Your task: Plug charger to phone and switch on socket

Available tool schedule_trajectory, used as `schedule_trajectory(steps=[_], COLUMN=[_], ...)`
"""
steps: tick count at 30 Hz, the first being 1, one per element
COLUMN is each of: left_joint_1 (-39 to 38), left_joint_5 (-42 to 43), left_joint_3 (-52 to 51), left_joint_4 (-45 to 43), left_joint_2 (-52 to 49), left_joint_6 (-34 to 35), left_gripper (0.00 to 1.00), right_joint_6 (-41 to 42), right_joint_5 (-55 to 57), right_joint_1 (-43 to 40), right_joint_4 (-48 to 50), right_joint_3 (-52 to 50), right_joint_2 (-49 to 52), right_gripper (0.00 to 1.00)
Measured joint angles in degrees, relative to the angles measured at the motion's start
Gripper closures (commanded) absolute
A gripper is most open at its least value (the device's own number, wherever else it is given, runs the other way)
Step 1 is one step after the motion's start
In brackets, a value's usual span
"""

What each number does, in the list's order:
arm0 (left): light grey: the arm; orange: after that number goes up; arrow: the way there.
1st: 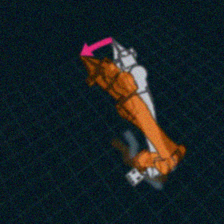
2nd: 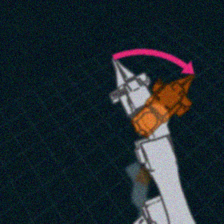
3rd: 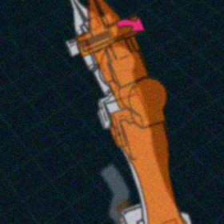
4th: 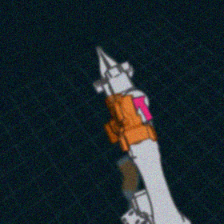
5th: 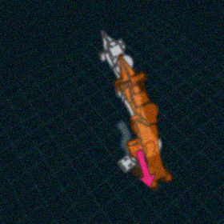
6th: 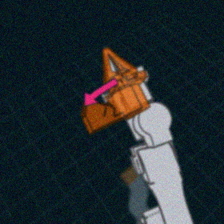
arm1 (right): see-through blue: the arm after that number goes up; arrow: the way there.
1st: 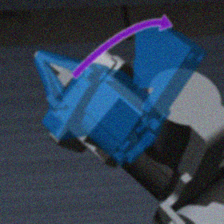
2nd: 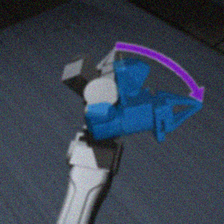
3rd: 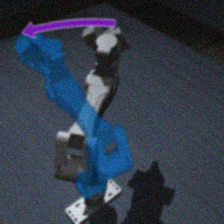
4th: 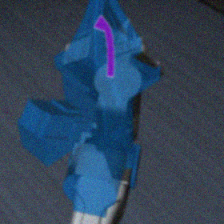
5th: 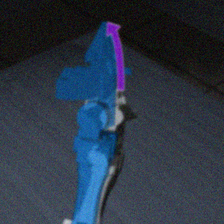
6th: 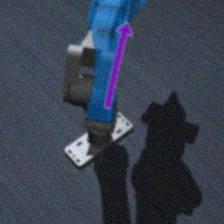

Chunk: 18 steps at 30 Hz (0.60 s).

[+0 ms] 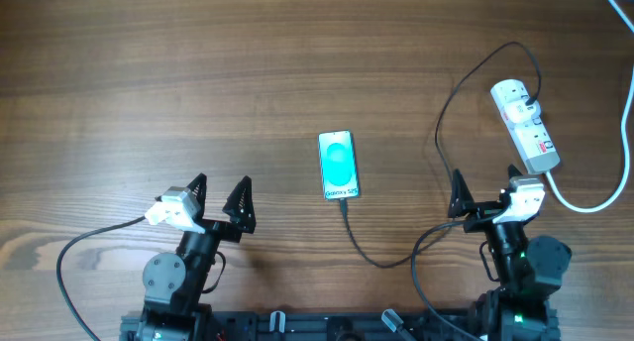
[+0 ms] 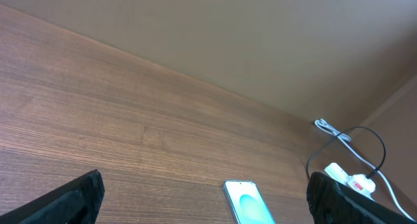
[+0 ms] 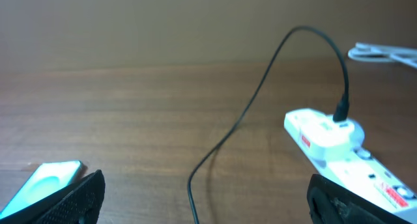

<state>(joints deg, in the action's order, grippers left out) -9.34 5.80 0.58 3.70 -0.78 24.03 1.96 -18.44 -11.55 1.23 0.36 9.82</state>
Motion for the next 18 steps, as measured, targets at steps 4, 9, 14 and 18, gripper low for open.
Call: schedule_trajectory(steps=[4, 9, 14, 18], left_joint_1=[0.00, 0.00, 0.00, 0.00], left_joint_5=[0.00, 0.02, 0.00, 0.00], left_joint_3=[0.00, 0.02, 0.02, 0.00], left_joint_4=[0.00, 0.00, 0.00, 0.00], left_joint_2=[0.00, 0.00, 0.00, 0.00], left_joint_6=[0.00, 0.02, 0.00, 0.00], left_gripper=[0.00, 0.00, 0.00, 0.00], right_joint_6=[-0.39, -2.71, -3.76, -3.78], right_joint_5=[0.22, 0.24, 0.26, 0.24], right_joint_1=[4.48, 9.49, 10.08, 10.08], right_joint_4=[0.02, -0.02, 0.00, 0.00], right_joint_3=[0.00, 0.00, 0.00, 0.00], right_joint_2=[-3.96, -6.99, -8.72, -8.72], right_gripper=[0.00, 0.00, 0.00, 0.00])
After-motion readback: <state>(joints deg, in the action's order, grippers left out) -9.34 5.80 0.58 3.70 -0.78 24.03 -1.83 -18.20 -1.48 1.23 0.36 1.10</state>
